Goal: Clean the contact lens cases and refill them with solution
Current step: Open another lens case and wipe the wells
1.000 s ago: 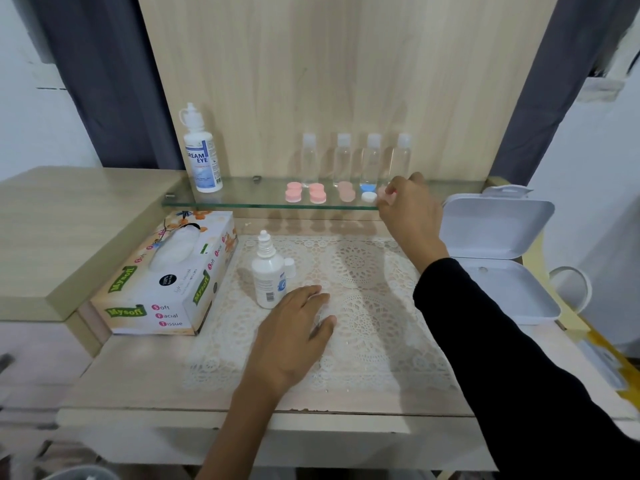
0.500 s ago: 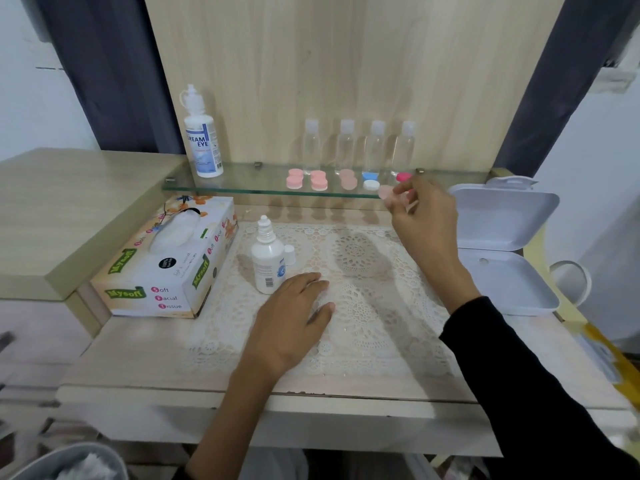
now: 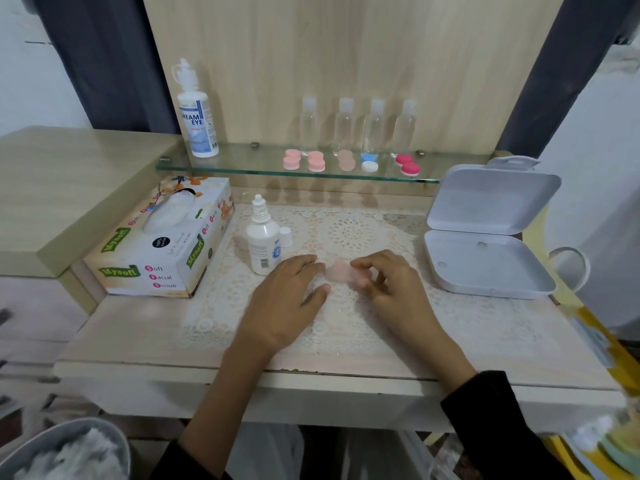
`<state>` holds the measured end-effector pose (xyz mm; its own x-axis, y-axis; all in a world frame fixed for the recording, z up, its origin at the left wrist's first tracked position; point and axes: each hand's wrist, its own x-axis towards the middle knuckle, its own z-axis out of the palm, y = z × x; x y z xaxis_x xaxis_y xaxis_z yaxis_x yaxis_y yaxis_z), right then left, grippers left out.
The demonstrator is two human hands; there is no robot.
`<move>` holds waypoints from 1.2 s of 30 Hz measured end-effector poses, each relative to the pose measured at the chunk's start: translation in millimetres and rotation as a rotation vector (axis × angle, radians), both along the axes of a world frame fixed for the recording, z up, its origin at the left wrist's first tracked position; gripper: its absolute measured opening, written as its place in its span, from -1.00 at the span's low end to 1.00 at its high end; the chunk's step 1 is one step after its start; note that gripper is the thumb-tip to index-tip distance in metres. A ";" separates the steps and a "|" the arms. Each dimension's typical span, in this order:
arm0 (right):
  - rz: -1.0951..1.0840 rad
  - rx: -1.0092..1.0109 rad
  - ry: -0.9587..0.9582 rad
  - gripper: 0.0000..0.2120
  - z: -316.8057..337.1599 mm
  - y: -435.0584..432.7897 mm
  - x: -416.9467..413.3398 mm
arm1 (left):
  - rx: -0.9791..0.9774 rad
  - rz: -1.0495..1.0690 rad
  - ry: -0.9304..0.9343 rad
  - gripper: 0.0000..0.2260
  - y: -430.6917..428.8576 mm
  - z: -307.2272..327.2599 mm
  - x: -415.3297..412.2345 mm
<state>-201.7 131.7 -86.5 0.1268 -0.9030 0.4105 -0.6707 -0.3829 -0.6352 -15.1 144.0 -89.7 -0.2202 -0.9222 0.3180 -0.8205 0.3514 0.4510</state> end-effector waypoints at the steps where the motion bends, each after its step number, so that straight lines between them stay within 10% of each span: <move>1: 0.018 0.000 0.016 -0.78 -2.0 1.3 1.1 | -0.005 0.000 -0.002 -0.62 -0.1 -0.2 -0.2; 12: 0.087 0.008 0.092 -0.79 -0.4 6.7 3.1 | -0.043 -0.057 0.016 -0.43 2.8 -0.7 1.5; 36: 0.137 -0.048 0.046 -0.73 1.2 7.2 5.7 | -0.010 0.052 0.072 -0.80 0.7 11.7 -12.9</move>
